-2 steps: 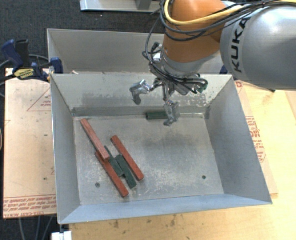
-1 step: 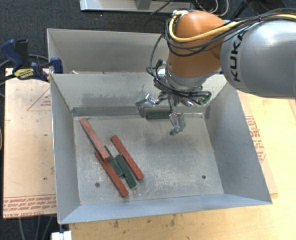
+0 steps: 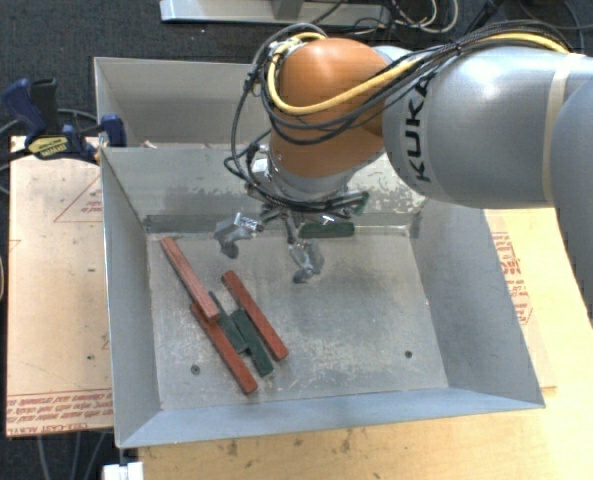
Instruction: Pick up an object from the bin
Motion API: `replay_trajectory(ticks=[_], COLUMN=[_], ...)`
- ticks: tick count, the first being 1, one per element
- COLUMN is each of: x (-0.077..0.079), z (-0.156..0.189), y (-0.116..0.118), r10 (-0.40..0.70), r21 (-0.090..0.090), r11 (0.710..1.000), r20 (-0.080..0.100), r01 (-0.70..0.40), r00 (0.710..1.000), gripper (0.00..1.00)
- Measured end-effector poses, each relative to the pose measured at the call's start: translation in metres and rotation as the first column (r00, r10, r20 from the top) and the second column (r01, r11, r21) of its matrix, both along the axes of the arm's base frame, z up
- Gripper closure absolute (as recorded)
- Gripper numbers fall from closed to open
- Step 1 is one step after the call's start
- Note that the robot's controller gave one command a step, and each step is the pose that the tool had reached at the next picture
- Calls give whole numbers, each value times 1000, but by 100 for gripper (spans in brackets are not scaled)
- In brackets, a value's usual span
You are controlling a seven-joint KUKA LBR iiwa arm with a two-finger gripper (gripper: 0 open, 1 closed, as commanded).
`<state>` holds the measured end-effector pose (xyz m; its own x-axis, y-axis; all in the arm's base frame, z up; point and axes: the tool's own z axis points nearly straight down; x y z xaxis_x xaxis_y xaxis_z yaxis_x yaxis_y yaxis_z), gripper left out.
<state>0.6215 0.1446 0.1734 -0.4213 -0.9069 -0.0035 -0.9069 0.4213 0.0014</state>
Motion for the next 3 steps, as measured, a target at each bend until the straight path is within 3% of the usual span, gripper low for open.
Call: replay_trajectory(ticks=[1,2,3], x=[-25,-20,-19], z=[-101,-91,57], y=[72,71,52], r10=[16,9,32], r21=[3,5,1], r11=[1000,1000,999], r20=[3,12,12], r01=[-16,-9,-32], r00=[1000,1000,999], gripper=[0,100,100])
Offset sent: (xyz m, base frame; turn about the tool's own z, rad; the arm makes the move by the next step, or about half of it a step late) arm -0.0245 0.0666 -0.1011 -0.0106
